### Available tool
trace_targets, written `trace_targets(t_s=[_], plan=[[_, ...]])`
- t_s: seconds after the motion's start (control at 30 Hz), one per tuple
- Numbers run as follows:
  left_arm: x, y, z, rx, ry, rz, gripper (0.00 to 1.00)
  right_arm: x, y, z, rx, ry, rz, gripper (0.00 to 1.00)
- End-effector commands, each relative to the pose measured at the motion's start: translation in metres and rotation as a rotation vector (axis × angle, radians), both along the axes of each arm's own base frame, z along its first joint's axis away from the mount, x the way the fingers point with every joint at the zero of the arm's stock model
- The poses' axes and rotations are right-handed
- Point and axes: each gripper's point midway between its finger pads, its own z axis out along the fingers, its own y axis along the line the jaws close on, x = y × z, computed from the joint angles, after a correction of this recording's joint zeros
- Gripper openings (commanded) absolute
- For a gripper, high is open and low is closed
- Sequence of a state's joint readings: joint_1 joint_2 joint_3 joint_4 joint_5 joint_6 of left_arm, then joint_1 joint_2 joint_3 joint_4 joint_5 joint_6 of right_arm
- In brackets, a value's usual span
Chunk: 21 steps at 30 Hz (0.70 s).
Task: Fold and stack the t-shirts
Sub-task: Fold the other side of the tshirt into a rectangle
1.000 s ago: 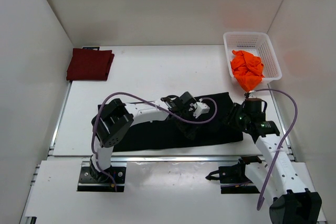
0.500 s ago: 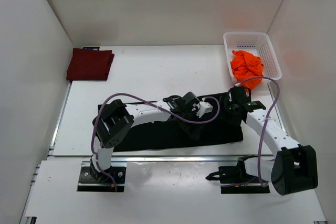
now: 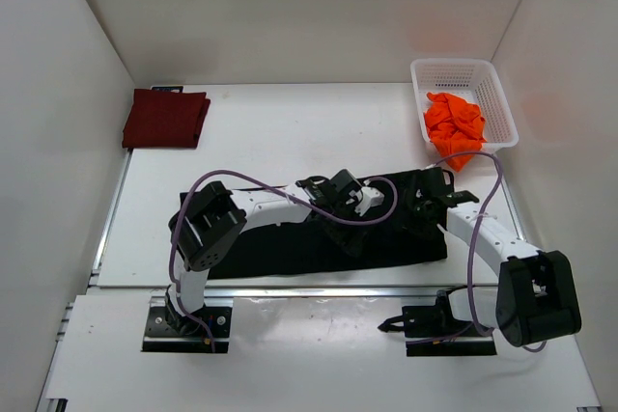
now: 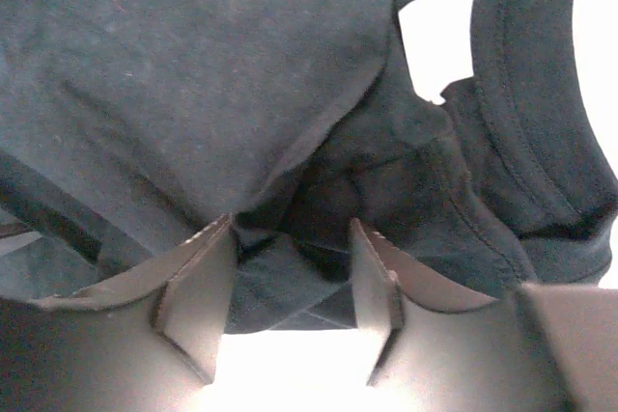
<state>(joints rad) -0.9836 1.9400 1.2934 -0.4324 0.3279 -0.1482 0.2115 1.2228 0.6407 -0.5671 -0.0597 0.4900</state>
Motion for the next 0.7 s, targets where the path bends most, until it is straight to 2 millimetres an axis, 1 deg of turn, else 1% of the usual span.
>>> trace_targets(t_s=[0.0,0.03,0.1,0.13,0.17,0.2,0.27,0.3,0.33,0.4,0.47,0.5,0.57,0.6,0.67], plan=[[0.003,-0.002,0.021,-0.057,-0.024,0.008,0.85,0.012,-0.003,0.008,-0.017,-0.048,-0.017,0.43],[0.004,-0.001,0.021,-0.057,-0.024,0.014,0.85,0.008,-0.006,0.009,-0.031,-0.027,-0.022,0.43],[0.005,0.001,0.021,-0.058,-0.02,0.013,0.84,0.002,-0.011,0.01,-0.046,-0.004,-0.035,0.38],[0.005,0.004,0.019,-0.046,-0.018,0.023,0.84,-0.003,-0.017,0.012,-0.046,0.006,-0.055,0.37],[0.005,0.002,0.021,-0.055,-0.019,0.02,0.84,-0.008,-0.022,0.013,-0.045,0.018,-0.072,0.37],[0.008,0.002,0.022,-0.06,-0.033,0.015,0.84,-0.009,-0.026,0.014,-0.047,0.022,-0.088,0.36],[0.006,0.002,0.023,-0.059,-0.03,0.015,0.84,-0.018,-0.032,0.02,-0.056,0.035,-0.105,0.36],[0.009,0.004,0.024,-0.062,-0.034,0.023,0.85,-0.02,-0.035,0.022,-0.05,0.037,-0.117,0.36],[0.005,0.003,0.023,-0.057,-0.024,0.015,0.84,-0.025,-0.034,0.024,-0.044,0.045,-0.112,0.36],[0.007,0.004,0.024,-0.062,-0.026,0.015,0.84,-0.031,-0.038,0.026,-0.041,0.063,-0.126,0.36],[0.007,0.0,0.028,-0.081,-0.027,0.007,0.84,-0.038,-0.035,0.026,-0.021,0.077,-0.122,0.35],[0.006,0.0,0.028,-0.081,-0.022,0.0,0.83,-0.039,-0.036,0.026,-0.023,0.073,-0.124,0.34],[0.006,-0.008,0.038,-0.1,-0.049,-0.021,0.83,-0.039,-0.033,0.025,-0.011,0.06,-0.13,0.34],[0.004,-0.011,0.039,-0.099,-0.063,-0.044,0.82,-0.03,-0.031,0.031,0.01,0.013,-0.128,0.33],[0.001,-0.022,0.047,-0.116,-0.115,-0.096,0.82,-0.021,-0.028,0.038,0.041,-0.029,-0.158,0.31]])
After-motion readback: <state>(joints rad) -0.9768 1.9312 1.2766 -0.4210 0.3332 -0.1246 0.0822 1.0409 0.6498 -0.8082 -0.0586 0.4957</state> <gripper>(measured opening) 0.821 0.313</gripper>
